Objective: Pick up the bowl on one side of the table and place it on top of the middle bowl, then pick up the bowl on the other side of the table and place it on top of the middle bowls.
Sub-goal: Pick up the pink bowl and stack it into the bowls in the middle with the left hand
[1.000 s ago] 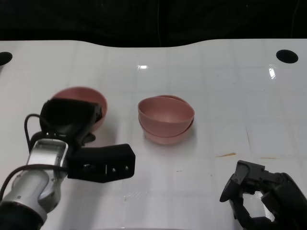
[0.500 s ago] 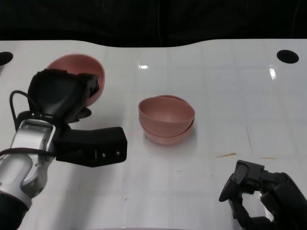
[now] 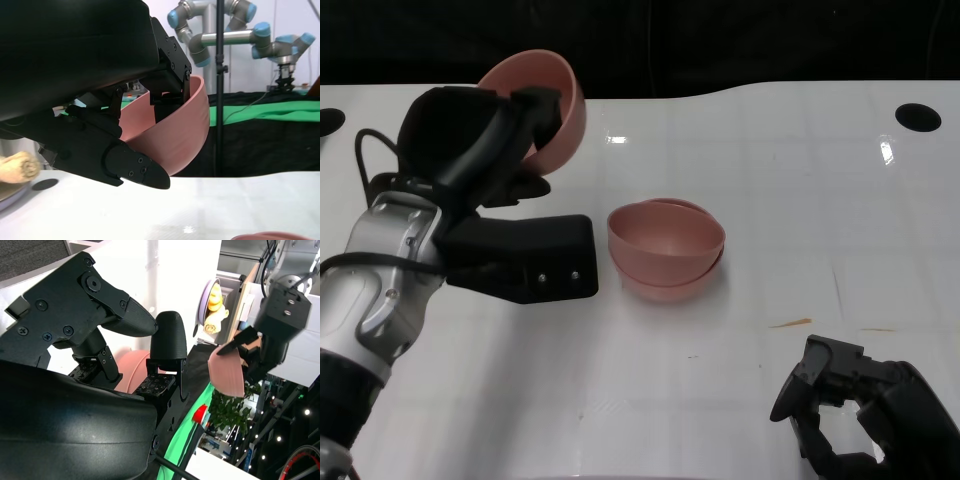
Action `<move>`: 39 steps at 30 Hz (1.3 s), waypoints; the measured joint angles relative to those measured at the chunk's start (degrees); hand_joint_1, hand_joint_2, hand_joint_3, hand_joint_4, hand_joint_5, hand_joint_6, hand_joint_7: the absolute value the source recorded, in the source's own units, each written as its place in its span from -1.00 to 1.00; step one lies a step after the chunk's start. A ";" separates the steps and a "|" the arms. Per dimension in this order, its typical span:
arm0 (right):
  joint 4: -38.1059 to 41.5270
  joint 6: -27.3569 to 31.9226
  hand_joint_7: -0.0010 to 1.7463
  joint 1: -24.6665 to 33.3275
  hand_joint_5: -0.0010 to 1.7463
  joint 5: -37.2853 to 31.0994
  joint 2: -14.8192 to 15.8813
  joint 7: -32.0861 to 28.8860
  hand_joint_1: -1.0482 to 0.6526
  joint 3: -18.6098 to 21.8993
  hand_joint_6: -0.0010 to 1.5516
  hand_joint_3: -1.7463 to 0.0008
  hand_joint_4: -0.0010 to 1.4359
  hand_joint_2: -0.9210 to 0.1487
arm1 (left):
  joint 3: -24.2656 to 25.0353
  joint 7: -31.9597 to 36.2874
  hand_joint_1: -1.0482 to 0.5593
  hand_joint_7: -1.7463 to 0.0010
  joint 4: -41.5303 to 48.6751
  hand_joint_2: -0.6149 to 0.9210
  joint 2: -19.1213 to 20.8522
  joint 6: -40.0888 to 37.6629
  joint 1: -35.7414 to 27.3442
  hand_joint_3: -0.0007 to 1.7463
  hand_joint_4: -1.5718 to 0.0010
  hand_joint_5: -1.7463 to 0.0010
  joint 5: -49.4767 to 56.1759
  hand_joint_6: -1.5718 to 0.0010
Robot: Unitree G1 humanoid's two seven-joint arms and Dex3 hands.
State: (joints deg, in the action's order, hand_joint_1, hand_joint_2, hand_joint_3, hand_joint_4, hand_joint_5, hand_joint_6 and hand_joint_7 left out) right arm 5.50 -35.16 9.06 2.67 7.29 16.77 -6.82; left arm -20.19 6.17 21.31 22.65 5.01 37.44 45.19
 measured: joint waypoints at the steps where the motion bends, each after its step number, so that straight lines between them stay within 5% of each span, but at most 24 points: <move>1: 0.00 0.00 0.71 0.00 1.00 0.00 -0.01 0.00 -0.03 0.00 0.00 -0.43 0.24 -0.16 | -0.06 -0.61 -0.05 -1.00 0.17 0.98 -0.21 0.54 0.42 -0.84 -0.12 -1.00 -0.48 0.18; 11: -0.02 0.01 0.71 -0.02 1.00 -0.10 -0.48 0.01 -0.03 -0.07 0.00 -0.43 0.25 -0.16 | -1.60 -5.80 -0.01 -0.96 3.19 0.90 -2.59 5.89 4.49 -0.88 -0.12 -1.00 -4.50 0.12; 17: -0.03 0.04 0.72 -0.03 1.00 -0.86 -0.72 -0.08 -0.03 -0.08 0.01 -0.43 0.24 -0.15 | -4.13 -10.16 -0.12 0.00 6.15 0.96 -2.90 9.37 6.57 -0.94 -0.04 -0.91 -4.91 -0.15; 22: -0.03 0.05 0.72 -0.06 1.00 -1.10 -0.74 -0.38 -0.03 -0.09 0.01 -0.43 0.25 -0.15 | -5.82 -12.09 -0.12 0.05 9.34 0.97 -3.07 12.65 8.78 -0.97 0.00 -0.95 -5.01 -0.21; 28: -0.03 0.05 0.72 -0.15 1.00 -1.17 -0.74 -0.51 -0.03 -0.09 0.00 -0.43 0.26 -0.14 | -8.70 -13.84 -0.19 0.57 12.56 0.98 -3.98 13.71 10.18 -0.99 -0.12 -0.74 -3.21 -0.37; 36: -0.02 0.03 0.72 -0.15 1.00 -1.13 -0.74 -0.53 -0.03 -0.07 0.00 -0.43 0.26 -0.14 | -9.98 -13.92 -0.15 0.62 18.25 1.00 -6.02 15.79 11.15 -0.88 -0.04 -0.74 -2.90 -0.39; 39: -0.02 0.00 0.72 -0.17 1.00 -1.13 -0.74 -0.53 -0.02 -0.07 0.00 -0.42 0.26 -0.14 | -10.62 -13.91 -0.16 0.60 20.21 1.00 -7.07 16.30 11.59 -0.89 -0.02 -0.57 -2.91 -0.36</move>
State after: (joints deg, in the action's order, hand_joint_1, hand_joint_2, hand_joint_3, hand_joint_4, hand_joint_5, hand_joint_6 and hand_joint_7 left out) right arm 5.49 -35.16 8.89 1.54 6.54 16.23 -6.89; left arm -30.80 -7.74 41.52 15.58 21.31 49.03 42.28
